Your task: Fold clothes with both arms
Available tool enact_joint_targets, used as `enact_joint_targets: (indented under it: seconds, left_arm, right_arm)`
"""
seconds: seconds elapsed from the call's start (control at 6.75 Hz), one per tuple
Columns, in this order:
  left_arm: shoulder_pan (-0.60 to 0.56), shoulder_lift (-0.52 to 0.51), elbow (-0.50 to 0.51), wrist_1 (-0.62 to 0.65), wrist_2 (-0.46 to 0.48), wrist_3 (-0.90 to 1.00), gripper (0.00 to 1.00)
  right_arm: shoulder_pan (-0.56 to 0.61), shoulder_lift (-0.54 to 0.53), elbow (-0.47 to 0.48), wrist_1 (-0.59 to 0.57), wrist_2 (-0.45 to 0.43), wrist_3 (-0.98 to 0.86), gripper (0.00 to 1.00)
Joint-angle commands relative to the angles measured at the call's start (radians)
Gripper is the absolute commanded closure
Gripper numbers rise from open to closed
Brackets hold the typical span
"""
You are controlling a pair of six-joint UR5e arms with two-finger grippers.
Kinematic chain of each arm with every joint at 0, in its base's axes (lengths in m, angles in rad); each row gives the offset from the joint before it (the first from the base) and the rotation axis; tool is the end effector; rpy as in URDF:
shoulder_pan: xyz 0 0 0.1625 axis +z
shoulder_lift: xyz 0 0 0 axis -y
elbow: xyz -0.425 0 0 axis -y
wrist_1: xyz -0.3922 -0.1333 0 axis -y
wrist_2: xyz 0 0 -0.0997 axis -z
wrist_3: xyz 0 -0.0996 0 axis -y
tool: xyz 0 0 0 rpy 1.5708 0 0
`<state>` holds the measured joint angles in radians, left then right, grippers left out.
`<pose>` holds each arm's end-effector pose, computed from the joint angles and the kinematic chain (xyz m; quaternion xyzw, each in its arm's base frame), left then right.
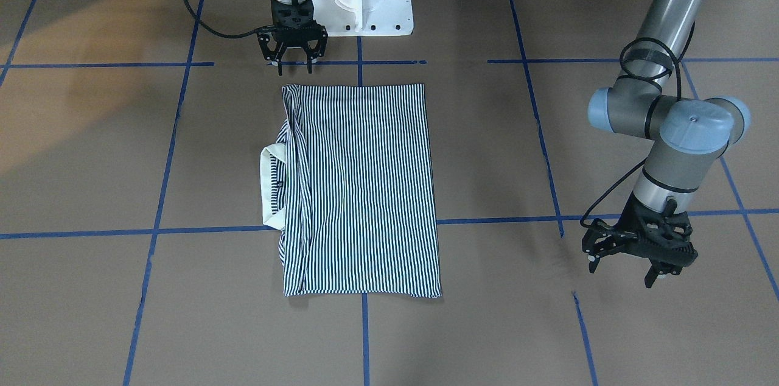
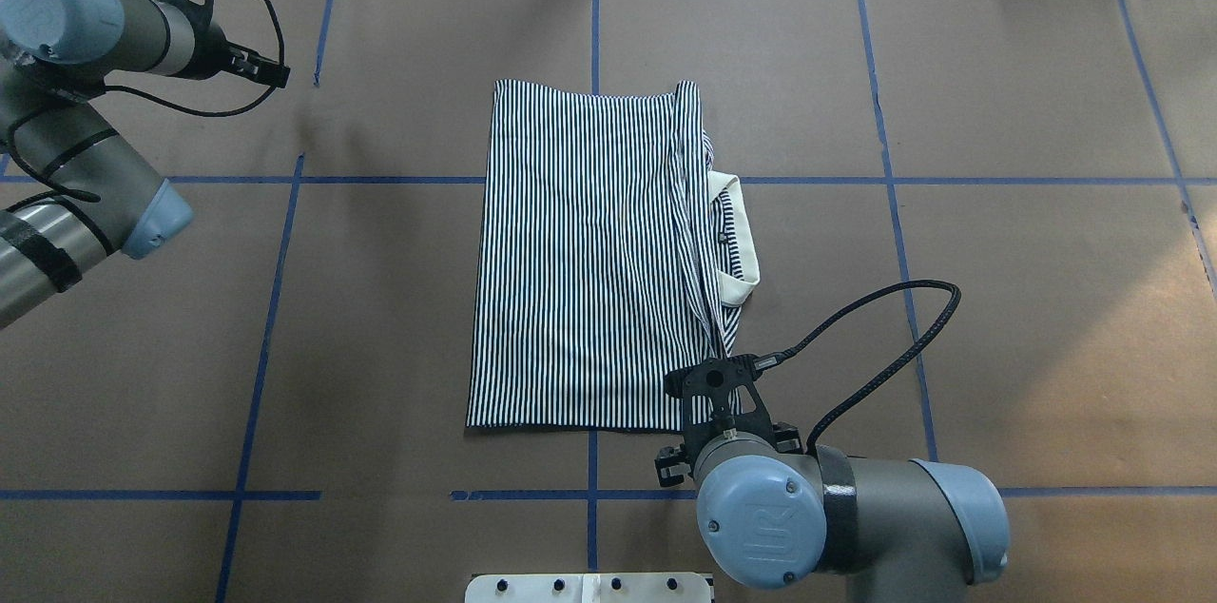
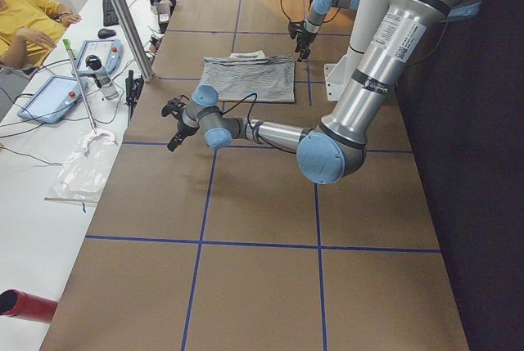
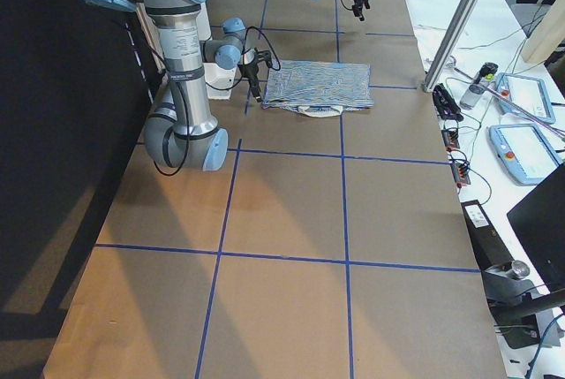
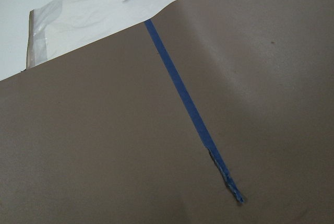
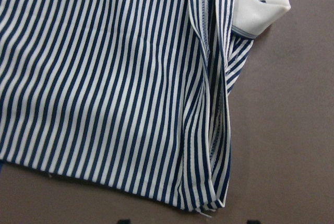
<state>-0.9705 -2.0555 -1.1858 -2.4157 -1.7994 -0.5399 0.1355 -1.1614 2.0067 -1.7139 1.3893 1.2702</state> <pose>0.3183 -0.6611 0.4756 0.3257 0.3294 0.0786 0.8827 -0.5431 -0.2267 0.2693 0.1572 -0.3160 -0.0460 0.9345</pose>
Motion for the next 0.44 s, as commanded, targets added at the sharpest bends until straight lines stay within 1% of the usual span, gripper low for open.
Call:
enact_joint_targets:
  seconds: [0.0, 0.15, 0.3]
  left_arm:
    - [-0.001, 0.000, -0.003, 0.000, 0.000, 0.002, 0.00]
    - [0.001, 0.000, -0.005, 0.000, 0.000, 0.000, 0.00]
    - [0.001, 0.000, -0.005, 0.000, 0.000, 0.000, 0.00]
  right_arm:
    - [0.096, 0.049, -0.009, -0.001, 0.055, -0.093, 0.00]
    - [0.161, 0.105, -0.067, 0.000, 0.088, -0.112, 0.00]
    - [0.224, 0.174, -0.145, 0.000, 0.134, -0.148, 0.00]
